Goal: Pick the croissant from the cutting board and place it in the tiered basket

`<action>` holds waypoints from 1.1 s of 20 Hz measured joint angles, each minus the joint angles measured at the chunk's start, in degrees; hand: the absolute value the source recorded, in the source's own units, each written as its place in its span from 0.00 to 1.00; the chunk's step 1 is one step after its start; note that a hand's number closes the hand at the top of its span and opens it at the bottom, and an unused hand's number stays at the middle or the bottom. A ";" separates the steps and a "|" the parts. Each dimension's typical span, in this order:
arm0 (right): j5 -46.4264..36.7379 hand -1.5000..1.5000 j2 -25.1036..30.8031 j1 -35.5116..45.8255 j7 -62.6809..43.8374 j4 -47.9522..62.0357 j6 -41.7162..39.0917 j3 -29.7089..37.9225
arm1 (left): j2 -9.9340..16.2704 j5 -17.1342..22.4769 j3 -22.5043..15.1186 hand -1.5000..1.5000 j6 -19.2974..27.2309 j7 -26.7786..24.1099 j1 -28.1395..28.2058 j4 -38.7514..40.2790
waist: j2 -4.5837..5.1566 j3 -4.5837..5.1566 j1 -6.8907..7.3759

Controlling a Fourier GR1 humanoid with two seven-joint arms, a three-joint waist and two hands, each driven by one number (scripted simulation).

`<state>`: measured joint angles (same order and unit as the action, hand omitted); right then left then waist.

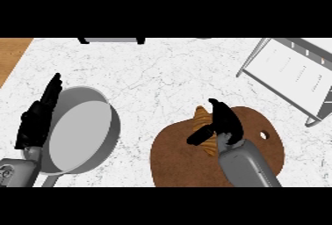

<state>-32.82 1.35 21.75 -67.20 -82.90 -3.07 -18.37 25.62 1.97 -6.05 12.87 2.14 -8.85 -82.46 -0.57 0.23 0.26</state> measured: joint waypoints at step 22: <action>-5.76 1.00 0.58 19.08 3.48 18.29 3.89 5.88 | -2.71 -2.74 -0.26 0.50 -1.41 0.45 -2.82 0.09 | 1.51 -0.23 2.86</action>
<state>-38.58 1.93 40.83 -63.72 -64.60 0.82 -12.49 22.92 -0.77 -6.31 11.46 2.60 -11.67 -82.37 0.94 0.00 3.12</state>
